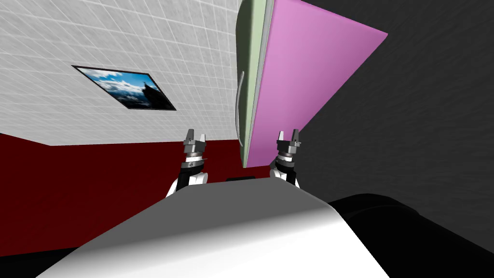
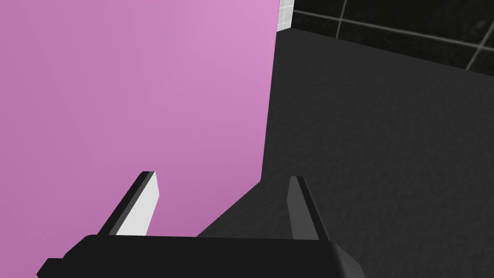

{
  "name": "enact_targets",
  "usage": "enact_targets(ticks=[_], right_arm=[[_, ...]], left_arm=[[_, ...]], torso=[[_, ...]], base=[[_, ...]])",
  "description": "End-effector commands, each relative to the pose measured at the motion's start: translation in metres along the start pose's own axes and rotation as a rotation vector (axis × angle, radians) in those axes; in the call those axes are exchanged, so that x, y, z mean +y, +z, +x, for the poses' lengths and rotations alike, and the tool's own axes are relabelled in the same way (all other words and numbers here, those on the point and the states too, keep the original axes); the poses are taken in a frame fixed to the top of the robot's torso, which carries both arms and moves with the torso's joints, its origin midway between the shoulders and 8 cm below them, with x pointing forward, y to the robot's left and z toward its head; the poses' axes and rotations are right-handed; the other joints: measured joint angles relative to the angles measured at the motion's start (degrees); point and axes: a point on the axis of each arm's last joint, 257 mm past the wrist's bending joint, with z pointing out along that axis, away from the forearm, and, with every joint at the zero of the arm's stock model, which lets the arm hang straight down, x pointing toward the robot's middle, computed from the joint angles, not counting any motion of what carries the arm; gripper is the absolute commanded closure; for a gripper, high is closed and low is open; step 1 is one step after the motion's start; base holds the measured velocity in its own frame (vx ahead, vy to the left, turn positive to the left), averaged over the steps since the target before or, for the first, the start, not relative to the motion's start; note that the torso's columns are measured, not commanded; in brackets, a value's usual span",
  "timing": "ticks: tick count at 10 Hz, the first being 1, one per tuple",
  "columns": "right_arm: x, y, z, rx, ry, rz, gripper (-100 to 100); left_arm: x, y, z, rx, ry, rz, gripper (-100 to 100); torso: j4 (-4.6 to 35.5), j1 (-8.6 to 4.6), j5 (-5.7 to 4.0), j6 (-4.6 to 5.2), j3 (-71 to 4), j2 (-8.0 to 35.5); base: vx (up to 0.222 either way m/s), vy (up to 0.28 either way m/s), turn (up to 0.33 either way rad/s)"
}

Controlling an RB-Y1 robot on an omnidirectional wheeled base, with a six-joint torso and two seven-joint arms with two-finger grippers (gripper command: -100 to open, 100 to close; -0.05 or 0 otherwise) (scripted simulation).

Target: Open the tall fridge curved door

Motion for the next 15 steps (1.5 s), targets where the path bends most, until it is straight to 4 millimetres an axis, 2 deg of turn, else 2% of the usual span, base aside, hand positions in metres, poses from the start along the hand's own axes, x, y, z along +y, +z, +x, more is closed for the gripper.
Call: enact_targets(ticks=[1,9,10,12,15], right_arm=[[0.0,0.0,0.0,0.0,0.0,0.0,0],[0.0,0.0,0.0,0.0,0.0,0.0,0],[-0.006,-0.002,0.005,0.048,-0.061,0.009,-100],[-0.013,-0.004,0.008,0.084,-0.139,0.013,-100],[-0.021,-0.007,0.009,0.113,-0.243,0.011,-100]], left_arm=[[0.0,0.0,0.0,0.0,0.0,0.0,0],[0.0,0.0,0.0,0.0,0.0,0.0,0],[0.0,0.0,0.0,0.0,0.0,0.0,0],[0.0,0.0,0.0,0.0,0.0,0.0,0],[0.0,0.0,0.0,0.0,0.0,0.0,0]], torso=[[2.3,0.0,0.0,0.0,-4.7,2.3],[35.4,0.0,0.0,0.0,-70.7,35.4],[39.6,0.0,0.0,0.0,-79.2,39.6],[42.0,0.16,0.05,0.0,-84.3,41.9],[42.3,-0.05,-0.01,-0.01,-84.5,42.4]], base=[[0.0,0.0,0.0],[0.0,0.0,0.0],[0.021,0.036,-0.051],[0.062,0.078,-0.075],[0.043,0.084,-0.047]])
